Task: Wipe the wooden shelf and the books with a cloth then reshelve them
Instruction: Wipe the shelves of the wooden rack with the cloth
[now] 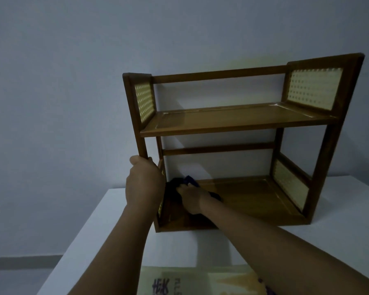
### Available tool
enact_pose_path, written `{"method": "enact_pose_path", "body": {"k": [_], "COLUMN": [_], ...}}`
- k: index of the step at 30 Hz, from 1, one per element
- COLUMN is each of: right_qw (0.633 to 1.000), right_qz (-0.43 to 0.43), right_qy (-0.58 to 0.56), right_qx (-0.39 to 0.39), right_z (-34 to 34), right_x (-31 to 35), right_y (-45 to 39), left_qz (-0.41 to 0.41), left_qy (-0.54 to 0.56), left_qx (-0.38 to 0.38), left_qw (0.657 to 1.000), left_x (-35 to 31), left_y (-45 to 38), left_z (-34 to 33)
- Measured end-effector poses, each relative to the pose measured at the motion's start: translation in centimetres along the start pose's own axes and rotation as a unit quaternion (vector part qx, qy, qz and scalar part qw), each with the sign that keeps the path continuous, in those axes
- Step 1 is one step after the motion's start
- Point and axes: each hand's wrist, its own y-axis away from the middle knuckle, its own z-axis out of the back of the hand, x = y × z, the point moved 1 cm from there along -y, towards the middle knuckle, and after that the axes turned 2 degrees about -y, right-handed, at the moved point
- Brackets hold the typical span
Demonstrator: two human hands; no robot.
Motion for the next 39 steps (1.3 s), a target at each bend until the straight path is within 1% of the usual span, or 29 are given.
{"method": "enact_pose_path", "body": {"k": [3,6,9,12,14,16,19,21,23,25,28,30,35,37,39], "right_qw": [0.999,0.995,0.984,0.973,0.971,0.978,0.996,0.998,0.996,0.996,0.996,0.997,0.997,0.998,0.999], "right_qz": [-0.042,-0.075,-0.149,-0.203,-0.211,-0.183,-0.065,0.008,0.045,0.054,0.057,0.042,-0.014,-0.017,-0.037], "right_qy": [-0.007,-0.014,-0.023,-0.037,-0.043,-0.053,-0.053,-0.059,-0.063,-0.051,-0.054,-0.055,-0.07,-0.06,-0.034], "right_qx": [-0.017,-0.066,-0.09,-0.104,-0.1,-0.083,-0.031,0.0,0.035,0.058,0.051,0.038,-0.021,-0.012,0.004], "right_z": [0.2,-0.8,-1.7,-1.8,-1.6,-1.4,-1.2,-1.6,-1.9,-1.5,-1.1,-1.0,-0.7,-0.8,-0.8], "right_x": [-4.6,-10.5,-15.8,-18.3,-17.1,-14.3,-7.2,-1.9,2.1,3.4,2.4,1.9,2.2,1.4,-0.9], "right_y": [2.7,7.2,10.9,11.9,11.2,9.9,7.8,6.8,6.1,5.6,4.4,3.0,0.4,0.1,0.6], "left_qz": [-0.003,-0.005,-0.008,-0.004,-0.008,-0.011,-0.007,0.0,0.004,0.0,-0.011,-0.009,-0.008,0.001,0.009], "left_qy": [0.002,-0.004,-0.008,-0.01,-0.01,-0.011,-0.012,-0.01,-0.008,-0.007,-0.013,-0.007,-0.005,-0.008,-0.008], "left_qx": [0.006,0.006,0.002,0.001,0.004,0.008,0.012,0.016,0.021,0.024,0.018,0.014,0.022,0.028,0.029], "left_qw": [1.0,1.0,1.0,1.0,1.0,1.0,1.0,1.0,1.0,1.0,1.0,1.0,1.0,1.0,0.999], "left_x": [-0.2,-0.3,-0.4,-0.5,-0.5,-0.5,-0.4,-0.5,-0.4,-0.2,0.0,0.0,-0.5,-0.6,-0.6], "left_y": [0.1,0.3,0.3,0.5,0.7,0.6,0.5,0.5,0.4,0.3,0.1,0.1,0.3,0.4,0.5], "left_z": [0.2,0.3,0.3,0.3,0.3,0.2,0.2,0.2,0.3,0.2,0.2,0.1,0.3,0.4,0.5]}}
